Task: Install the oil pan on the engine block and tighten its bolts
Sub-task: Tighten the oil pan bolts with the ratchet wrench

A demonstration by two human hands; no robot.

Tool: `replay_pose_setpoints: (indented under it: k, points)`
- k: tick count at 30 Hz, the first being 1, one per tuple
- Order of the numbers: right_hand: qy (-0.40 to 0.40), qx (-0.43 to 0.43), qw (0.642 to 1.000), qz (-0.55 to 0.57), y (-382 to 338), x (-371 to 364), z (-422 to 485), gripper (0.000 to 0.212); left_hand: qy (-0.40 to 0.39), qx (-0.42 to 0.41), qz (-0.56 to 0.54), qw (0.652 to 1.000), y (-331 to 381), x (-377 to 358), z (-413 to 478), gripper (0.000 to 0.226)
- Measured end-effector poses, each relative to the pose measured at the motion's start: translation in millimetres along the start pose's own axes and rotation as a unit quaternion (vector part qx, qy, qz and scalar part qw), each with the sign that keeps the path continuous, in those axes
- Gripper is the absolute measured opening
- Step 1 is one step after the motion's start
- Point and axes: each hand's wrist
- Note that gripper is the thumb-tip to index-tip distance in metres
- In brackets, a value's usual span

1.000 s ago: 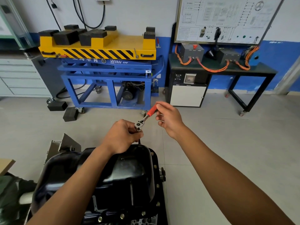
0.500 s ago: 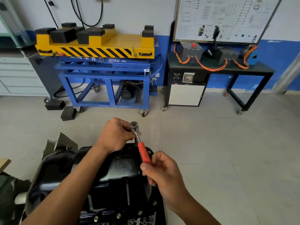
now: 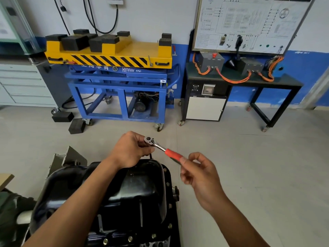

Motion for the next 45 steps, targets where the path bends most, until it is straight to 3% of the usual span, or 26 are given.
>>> replay_pose_setpoints:
  k: [6, 16, 19, 27, 33, 39, 45]
  points:
    - [0.085, 0.014, 0.996, -0.026, -16.2, 11.0, 49.4, 0.006, -0.035, -0.012, 0.007, 0.999, 0.4, -1.1, 2.2, 0.001]
    - [0.037, 0.01, 0.994, -0.099, -24.6, -25.7, 134.5, 0.018, -0.07, -0.02, 0.011, 0.997, 2.3, 0.0, 4.6, 0.007]
    - [0.025, 0.012, 0.994, -0.11, -23.6, -30.7, 139.5, 0.02, -0.057, -0.016, 0.003, 0.998, 1.9, -1.4, 3.1, 0.005]
    - [0.095, 0.041, 0.993, -0.05, -10.9, -5.4, 78.3, 0.007, 0.036, 0.006, 0.033, 0.999, 1.3, -4.4, 0.1, 0.015]
    - [0.028, 0.074, 0.994, -0.072, 1.9, -0.8, 6.7, 0.018, 0.035, 0.004, 0.027, 0.999, 2.8, -5.1, -0.3, 0.008]
    - [-0.115, 0.037, 0.988, -0.099, 20.7, -24.8, -33.0, 0.029, 0.031, 0.0, 0.047, 0.998, 1.2, -4.3, -0.6, 0.014]
    - [-0.131, 0.029, 0.988, -0.076, 18.7, -31.6, -32.7, 0.028, 0.012, 0.004, 0.022, 1.0, -1.3, -1.0, 0.2, 0.008]
Point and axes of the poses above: each hand's wrist, its own z-axis towards the middle knuckle, its own x-axis out of the back of the hand, y = z × x, and after that the axes turned 1 degree about -y, right-handed
